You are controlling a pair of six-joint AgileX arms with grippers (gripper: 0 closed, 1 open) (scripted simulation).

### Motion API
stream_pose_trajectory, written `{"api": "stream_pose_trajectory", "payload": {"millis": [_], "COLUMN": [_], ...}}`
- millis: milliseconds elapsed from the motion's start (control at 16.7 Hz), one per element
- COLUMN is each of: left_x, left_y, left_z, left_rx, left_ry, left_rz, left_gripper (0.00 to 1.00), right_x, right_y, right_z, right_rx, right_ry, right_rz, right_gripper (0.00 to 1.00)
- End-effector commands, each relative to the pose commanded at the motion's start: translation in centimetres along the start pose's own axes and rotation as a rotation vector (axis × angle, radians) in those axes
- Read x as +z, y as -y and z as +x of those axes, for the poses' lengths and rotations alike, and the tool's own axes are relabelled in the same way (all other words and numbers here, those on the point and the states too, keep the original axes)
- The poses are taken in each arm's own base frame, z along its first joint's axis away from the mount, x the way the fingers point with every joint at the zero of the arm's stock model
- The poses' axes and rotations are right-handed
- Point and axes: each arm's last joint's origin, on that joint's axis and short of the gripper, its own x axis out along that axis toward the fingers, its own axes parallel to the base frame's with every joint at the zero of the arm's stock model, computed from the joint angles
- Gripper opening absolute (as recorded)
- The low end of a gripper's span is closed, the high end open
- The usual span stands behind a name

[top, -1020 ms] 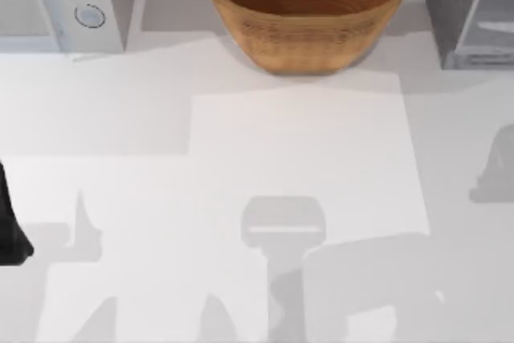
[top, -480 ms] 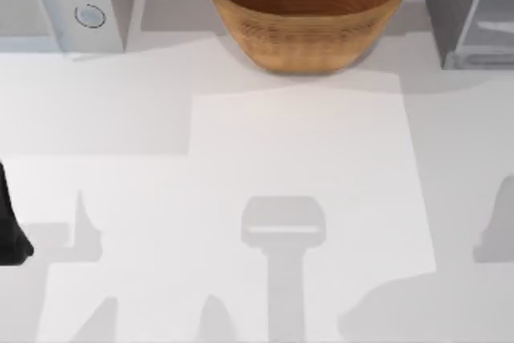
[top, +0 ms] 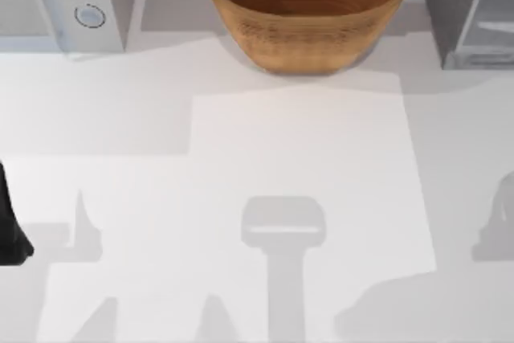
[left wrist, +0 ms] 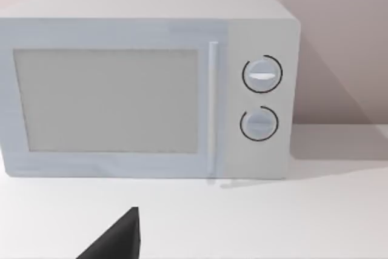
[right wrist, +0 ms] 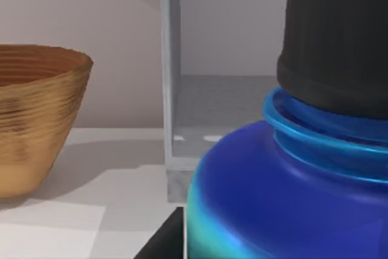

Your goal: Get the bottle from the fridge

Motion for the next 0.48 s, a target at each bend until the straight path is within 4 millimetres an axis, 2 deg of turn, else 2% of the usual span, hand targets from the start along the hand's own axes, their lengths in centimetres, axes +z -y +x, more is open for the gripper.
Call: {"api": "stream_pose_trajectory", "payload": {"millis": [240,480], "left_x": [0.0,0.0], "left_y": [0.0,0.0], "left_z": [0.0,0.0], "left_rx": [0.0,0.0], "left_ry": [0.0,0.0], "left_rz": [0.0,0.0], "left_gripper": [1.0,1.0], "right_x": [2.2,4.1], "right_y": [-0.6,-2.1], "right_z": [1.1,4.3], "right_rx": [0.004,0.002], "right_ry": [0.042,0.04], "right_rz": [0.001,0.003], "right_gripper": [0.0,0.0]}}
